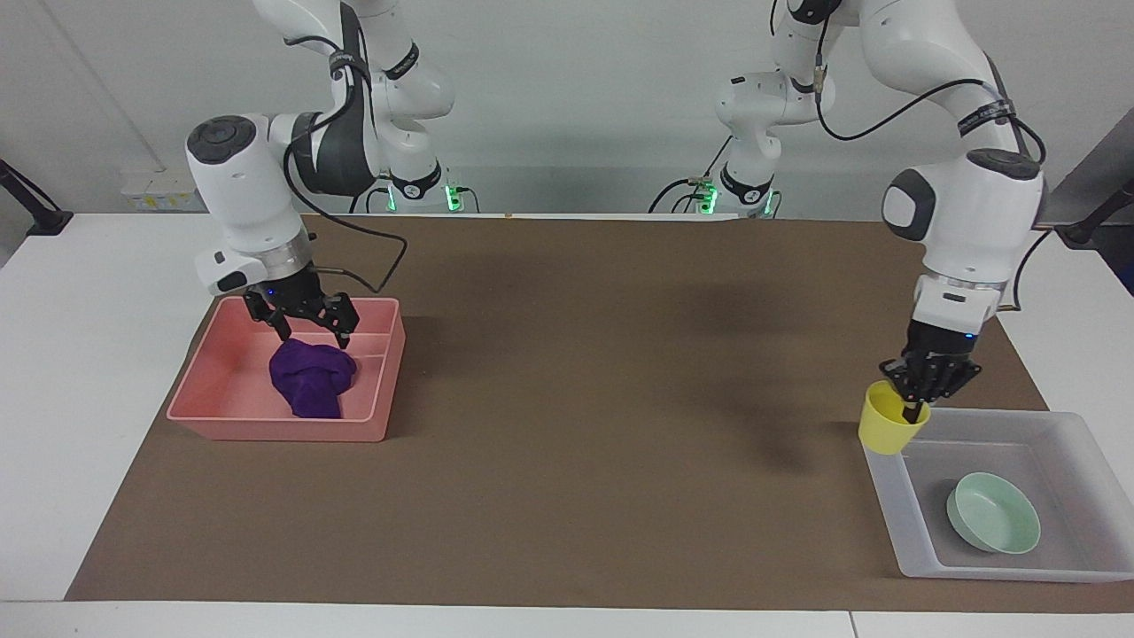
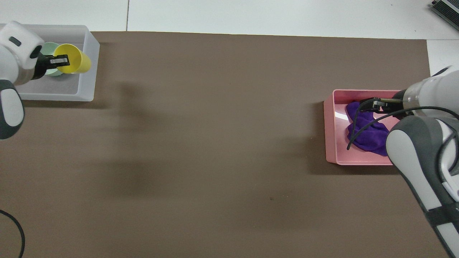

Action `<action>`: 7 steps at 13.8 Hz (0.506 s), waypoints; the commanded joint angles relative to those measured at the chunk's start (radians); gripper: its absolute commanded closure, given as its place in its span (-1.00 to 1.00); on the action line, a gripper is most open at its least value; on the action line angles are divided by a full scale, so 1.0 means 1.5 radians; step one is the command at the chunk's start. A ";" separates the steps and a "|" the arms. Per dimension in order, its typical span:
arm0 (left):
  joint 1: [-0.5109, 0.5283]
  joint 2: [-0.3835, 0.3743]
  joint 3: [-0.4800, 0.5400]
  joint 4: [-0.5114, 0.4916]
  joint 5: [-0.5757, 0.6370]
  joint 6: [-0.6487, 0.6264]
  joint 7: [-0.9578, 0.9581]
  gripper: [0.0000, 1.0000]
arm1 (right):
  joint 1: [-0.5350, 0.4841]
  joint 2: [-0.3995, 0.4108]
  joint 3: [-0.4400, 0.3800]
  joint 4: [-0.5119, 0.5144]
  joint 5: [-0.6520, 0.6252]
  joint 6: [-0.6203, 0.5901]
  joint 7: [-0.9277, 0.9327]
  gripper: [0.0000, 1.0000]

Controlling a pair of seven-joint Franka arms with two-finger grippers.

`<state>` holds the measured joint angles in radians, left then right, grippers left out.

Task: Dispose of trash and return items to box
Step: 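Lift the yellow cup into the bin while the right gripper releases the cloth, then release the yellow cup into the green bowl with the left gripper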

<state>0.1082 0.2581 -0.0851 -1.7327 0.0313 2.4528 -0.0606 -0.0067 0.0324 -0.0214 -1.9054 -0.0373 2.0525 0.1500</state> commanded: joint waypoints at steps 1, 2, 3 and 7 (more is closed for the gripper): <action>0.058 0.124 -0.013 0.173 0.010 -0.066 0.028 1.00 | -0.011 -0.034 0.010 0.051 -0.008 -0.093 0.018 -1.00; 0.080 0.173 -0.020 0.237 0.010 -0.092 0.041 1.00 | -0.013 -0.044 0.009 0.071 -0.006 -0.121 0.017 -1.00; 0.088 0.219 -0.027 0.296 0.009 -0.107 0.063 1.00 | -0.017 -0.055 0.008 0.081 -0.002 -0.141 0.016 -1.00; 0.119 0.318 -0.031 0.377 0.012 -0.094 0.076 1.00 | -0.025 -0.087 -0.006 0.130 0.001 -0.241 -0.004 -1.00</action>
<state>0.2616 0.6477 -0.1139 -1.2715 0.0313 2.3369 0.0383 -0.0261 -0.0893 -0.0283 -1.7535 -0.0372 1.7628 0.1549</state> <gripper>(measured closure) 0.965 0.000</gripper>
